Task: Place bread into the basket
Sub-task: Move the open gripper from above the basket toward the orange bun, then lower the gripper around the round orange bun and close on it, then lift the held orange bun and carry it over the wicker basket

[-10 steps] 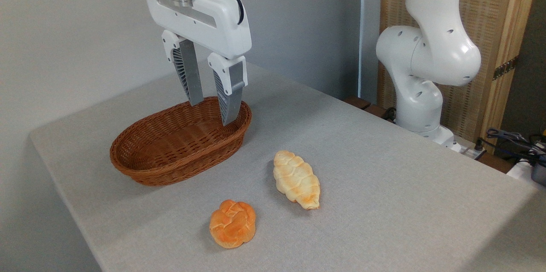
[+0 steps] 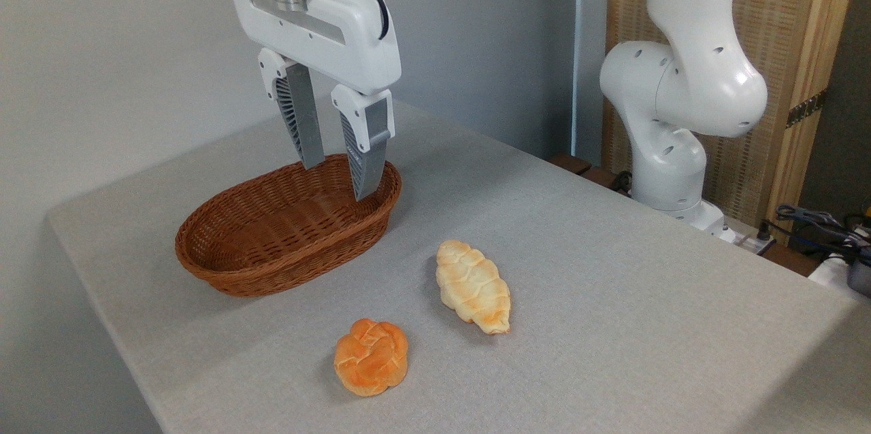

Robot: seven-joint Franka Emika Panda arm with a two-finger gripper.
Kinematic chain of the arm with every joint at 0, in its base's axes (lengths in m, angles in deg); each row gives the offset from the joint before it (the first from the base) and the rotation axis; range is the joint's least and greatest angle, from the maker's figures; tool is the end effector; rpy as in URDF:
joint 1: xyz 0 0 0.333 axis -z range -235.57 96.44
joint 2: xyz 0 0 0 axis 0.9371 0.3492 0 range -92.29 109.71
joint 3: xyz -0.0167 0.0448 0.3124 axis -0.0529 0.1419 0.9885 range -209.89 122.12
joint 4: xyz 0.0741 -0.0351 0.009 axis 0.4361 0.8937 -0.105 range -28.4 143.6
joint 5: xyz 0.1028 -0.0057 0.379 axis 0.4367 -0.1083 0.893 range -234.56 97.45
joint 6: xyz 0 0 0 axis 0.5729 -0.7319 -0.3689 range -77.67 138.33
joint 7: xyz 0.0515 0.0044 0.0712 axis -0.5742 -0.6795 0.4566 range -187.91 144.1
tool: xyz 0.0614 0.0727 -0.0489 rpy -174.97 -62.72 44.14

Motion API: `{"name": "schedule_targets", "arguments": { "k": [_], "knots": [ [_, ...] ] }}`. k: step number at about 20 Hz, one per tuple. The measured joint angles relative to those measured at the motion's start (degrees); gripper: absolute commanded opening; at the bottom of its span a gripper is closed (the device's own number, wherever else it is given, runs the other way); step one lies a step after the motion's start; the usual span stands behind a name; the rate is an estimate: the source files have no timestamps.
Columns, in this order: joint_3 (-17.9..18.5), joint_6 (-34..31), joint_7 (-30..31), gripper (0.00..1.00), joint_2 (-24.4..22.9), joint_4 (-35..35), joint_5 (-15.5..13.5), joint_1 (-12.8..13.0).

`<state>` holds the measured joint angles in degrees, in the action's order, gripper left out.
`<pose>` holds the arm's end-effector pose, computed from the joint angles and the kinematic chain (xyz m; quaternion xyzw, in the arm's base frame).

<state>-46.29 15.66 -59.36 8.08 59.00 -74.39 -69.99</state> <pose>0.5542 -0.0298 0.6231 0.9405 -0.3357 0.0283 0.0442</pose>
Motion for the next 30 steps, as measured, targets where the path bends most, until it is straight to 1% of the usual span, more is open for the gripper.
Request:
{"name": "schedule_targets", "arguments": {
  "k": [3, 4, 8, 10, 11, 13, 16, 19, 20, 21, 22, 23, 24, 27, 30],
  "knots": [
    [0.0, 0.2, 0.0, 1.00, 0.0, 0.4, 0.0, 0.0],
    [0.0, 1.4, 0.0, 1.00, -0.1, 1.0, 0.1, 0.0],
    [0.0, 13.4, 0.0, 1.00, -1.0, 11.2, 2.5, 0.0],
    [0.1, 17.5, 0.0, 1.00, -0.9, 15.6, 3.1, 0.0],
    [0.6, 19.3, 0.0, 1.00, -1.0, 17.3, 4.1, -0.1],
    [1.7, 23.3, -0.1, 1.00, -1.0, 20.4, 6.0, -0.3],
    [2.2, 29.8, -0.3, 1.00, -0.5, 24.4, 6.8, -0.7],
    [2.1, 32.9, -0.3, 1.00, 1.4, 26.5, 8.1, -0.7],
    [2.0, 33.3, -0.3, 0.98, 2.5, 26.7, 8.1, -0.7],
    [1.9, 33.6, -0.3, 0.79, 3.1, 26.7, 8.1, -0.7],
    [1.8, 34.4, -0.3, 0.63, 3.4, 26.7, 8.1, -0.7],
    [1.7, 35.4, -0.3, 0.54, 3.7, 26.7, 8.1, -0.6],
    [1.5, 36.0, -0.3, 0.50, 3.9, 26.7, 8.0, -0.6],
    [1.3, 36.7, -0.5, 0.49, 4.8, 26.7, 7.6, -0.6],
    [1.3, 37.0, -0.9, 0.43, 5.0, 26.7, 7.4, -0.5]
  ]
}}
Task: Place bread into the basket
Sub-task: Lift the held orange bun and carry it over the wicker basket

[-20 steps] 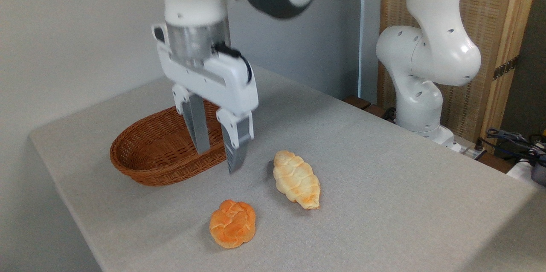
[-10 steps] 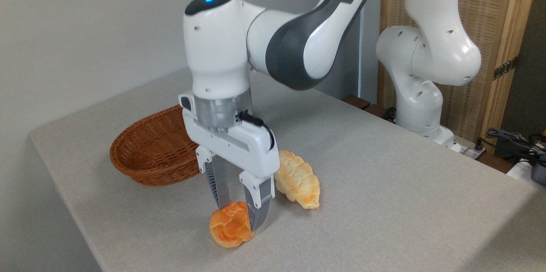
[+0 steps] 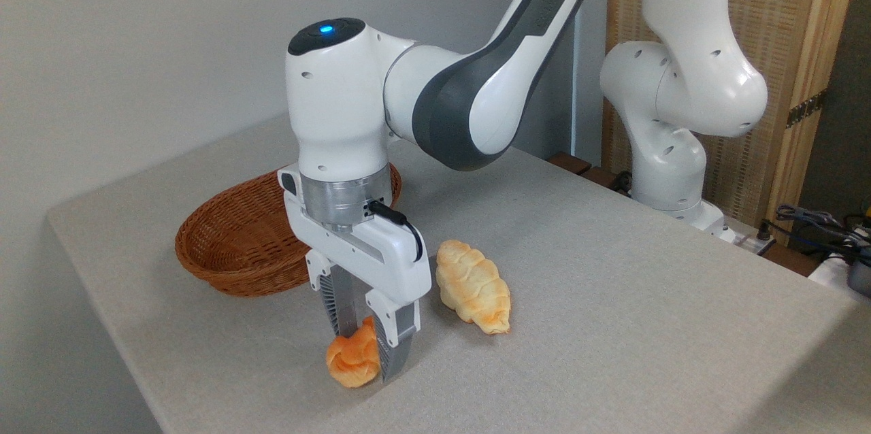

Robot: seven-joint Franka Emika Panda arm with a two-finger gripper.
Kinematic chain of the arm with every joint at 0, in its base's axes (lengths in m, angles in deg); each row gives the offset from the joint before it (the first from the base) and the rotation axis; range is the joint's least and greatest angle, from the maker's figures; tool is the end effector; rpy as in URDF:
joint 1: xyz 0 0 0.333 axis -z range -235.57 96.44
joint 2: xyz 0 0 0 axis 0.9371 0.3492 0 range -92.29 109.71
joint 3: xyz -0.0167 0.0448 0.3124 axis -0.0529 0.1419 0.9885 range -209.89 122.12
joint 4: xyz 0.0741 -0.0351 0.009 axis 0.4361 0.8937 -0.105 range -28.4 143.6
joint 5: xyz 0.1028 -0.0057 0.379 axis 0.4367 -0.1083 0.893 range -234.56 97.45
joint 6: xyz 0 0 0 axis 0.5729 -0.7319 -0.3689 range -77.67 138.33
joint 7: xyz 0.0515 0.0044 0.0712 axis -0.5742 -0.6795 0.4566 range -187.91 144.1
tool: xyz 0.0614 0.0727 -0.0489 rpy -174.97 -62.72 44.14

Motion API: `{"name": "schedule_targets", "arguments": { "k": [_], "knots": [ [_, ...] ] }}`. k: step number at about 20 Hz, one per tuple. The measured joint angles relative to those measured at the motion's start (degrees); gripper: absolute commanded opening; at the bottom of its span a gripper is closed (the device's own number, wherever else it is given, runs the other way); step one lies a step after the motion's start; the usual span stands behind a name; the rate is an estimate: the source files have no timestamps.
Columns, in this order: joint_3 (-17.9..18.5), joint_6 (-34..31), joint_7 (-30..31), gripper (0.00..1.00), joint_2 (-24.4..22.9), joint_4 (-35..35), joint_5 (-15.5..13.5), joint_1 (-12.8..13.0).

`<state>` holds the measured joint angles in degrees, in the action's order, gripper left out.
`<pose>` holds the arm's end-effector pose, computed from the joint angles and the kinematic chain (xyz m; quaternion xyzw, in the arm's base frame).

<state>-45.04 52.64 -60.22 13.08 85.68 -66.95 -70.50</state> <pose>0.5747 -0.0013 0.4096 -0.9395 0.3371 -0.0531 0.0294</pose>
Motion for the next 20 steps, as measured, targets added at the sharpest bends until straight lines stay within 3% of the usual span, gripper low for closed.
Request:
{"name": "schedule_targets", "arguments": {
  "k": [3, 9, 11, 15, 18, 20],
  "knots": [
    [0.0, 0.0, -0.1, 0.32, 0.0, 0.0, 0.0, 0.1],
    [0.0, -0.4, -0.1, 0.26, 0.0, -0.9, 0.0, 0.1],
    [-0.1, -5.5, -0.1, 0.30, -0.1, -4.3, -0.6, 0.1],
    [-1.7, -20.6, -0.1, 0.37, -0.6, -16.1, -5.6, 0.3],
    [-5.3, -23.2, 1.3, 0.46, -0.7, -19.2, -7.8, 0.5],
    [-10.5, -23.1, 6.1, 0.58, -0.3, -19.2, -8.3, 0.6]
  ]
}}
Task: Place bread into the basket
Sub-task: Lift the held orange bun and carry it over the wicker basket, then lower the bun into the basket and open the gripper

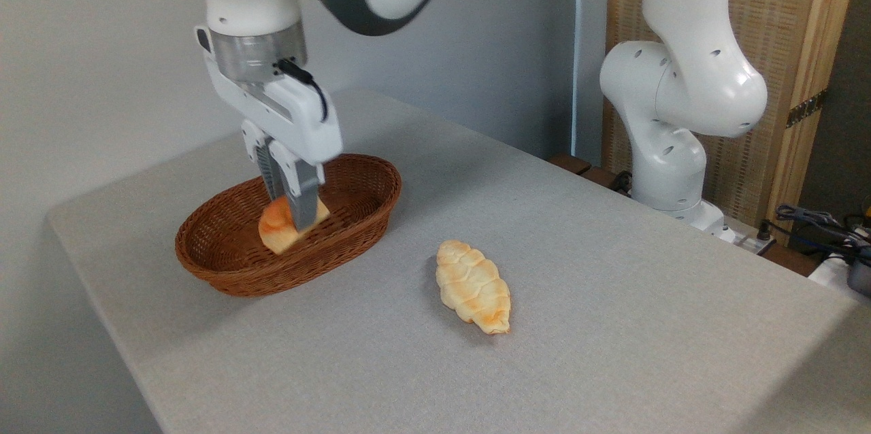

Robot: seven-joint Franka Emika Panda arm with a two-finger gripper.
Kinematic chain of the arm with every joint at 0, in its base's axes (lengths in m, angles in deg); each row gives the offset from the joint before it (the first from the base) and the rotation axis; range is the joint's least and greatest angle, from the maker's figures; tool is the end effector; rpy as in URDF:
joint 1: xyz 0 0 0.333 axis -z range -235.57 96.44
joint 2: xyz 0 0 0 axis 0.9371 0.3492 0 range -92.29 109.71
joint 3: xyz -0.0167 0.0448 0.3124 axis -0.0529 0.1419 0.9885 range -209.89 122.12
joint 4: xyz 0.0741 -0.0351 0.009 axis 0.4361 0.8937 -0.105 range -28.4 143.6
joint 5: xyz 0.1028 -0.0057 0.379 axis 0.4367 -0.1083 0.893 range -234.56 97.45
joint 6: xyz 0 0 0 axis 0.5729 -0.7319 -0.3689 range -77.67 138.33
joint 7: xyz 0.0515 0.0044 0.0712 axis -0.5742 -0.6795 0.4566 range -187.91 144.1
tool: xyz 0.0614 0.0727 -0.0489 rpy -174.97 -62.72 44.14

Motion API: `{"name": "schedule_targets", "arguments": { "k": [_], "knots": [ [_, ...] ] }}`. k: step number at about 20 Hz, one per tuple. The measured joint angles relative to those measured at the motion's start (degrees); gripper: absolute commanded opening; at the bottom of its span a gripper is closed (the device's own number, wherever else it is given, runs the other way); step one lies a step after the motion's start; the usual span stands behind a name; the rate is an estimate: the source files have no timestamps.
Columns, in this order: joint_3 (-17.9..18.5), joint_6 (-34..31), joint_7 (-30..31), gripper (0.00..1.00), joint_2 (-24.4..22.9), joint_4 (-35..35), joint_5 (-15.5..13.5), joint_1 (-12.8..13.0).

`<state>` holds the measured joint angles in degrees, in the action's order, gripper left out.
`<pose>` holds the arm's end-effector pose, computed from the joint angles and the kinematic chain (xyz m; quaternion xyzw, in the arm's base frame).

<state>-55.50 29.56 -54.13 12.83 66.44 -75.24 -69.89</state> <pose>0.5788 -0.1216 0.5361 0.9320 -0.3557 0.0402 0.0574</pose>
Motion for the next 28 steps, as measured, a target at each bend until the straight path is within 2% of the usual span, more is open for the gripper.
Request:
{"name": "schedule_targets", "arguments": {
  "k": [1, 2, 3, 7, 11, 28],
  "knots": [
    [-1.2, 0.1, 1.0, 0.72, 0.2, 0.0, 0.0, 0.1],
    [-3.3, 0.6, 2.6, 0.97, 0.6, 0.0, 0.0, 0.2],
    [-5.3, 1.5, 4.2, 1.00, 1.2, 0.0, 0.0, 0.3],
    [-9.4, 7.5, 6.9, 1.00, 4.0, 0.1, 0.0, 0.5],
    [-11.3, 12.4, 7.2, 1.00, 7.6, 0.1, 0.0, 0.4],
    [-12.0, 12.9, 7.2, 1.00, 8.6, -0.5, 0.0, 0.1]
  ]
}}
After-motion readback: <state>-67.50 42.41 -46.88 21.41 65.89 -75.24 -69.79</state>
